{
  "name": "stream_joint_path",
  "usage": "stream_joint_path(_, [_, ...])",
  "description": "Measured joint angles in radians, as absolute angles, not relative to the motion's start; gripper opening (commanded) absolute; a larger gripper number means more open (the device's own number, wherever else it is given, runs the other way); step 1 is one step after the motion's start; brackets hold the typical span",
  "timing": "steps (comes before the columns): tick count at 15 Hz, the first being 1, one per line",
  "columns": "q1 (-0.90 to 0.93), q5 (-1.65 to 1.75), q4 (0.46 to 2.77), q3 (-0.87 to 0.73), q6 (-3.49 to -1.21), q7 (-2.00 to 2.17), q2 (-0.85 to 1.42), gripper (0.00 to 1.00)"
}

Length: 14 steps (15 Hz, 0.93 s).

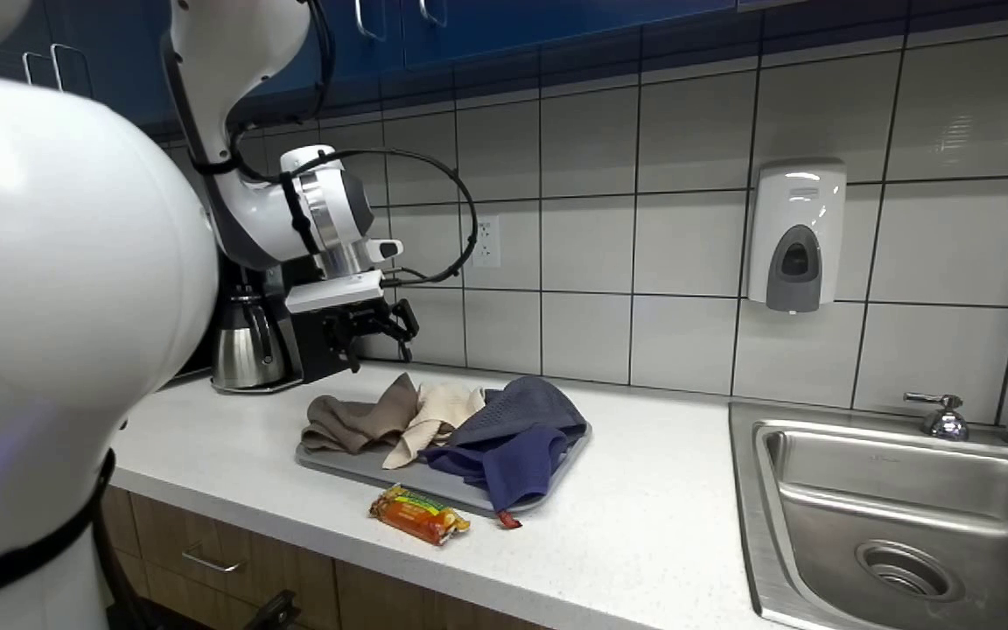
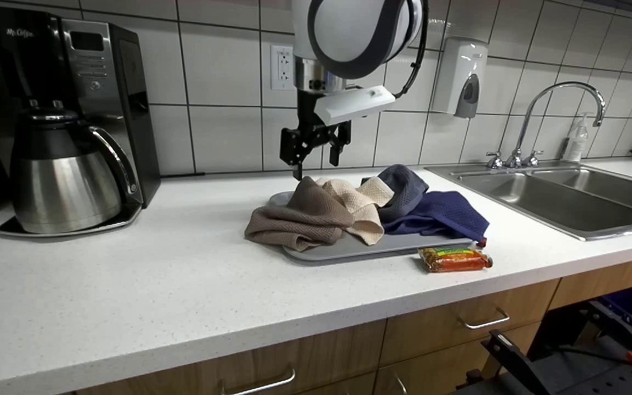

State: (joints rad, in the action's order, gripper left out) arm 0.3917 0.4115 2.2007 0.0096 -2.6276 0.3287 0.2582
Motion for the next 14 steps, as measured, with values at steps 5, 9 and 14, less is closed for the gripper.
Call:
stream_joint_path(5, [0.386, 0.412, 2.213, 0.010, -2.628, 0.352, 0.238, 1.00])
stream_joint_path(9, [0.381, 0.416, 2.227, 0.010, -2.628, 0.373, 0.217, 1.00])
stream_joint_path(14, [0.377, 0.434, 2.272, 0.010, -2.628, 0.457, 0.166, 1.00])
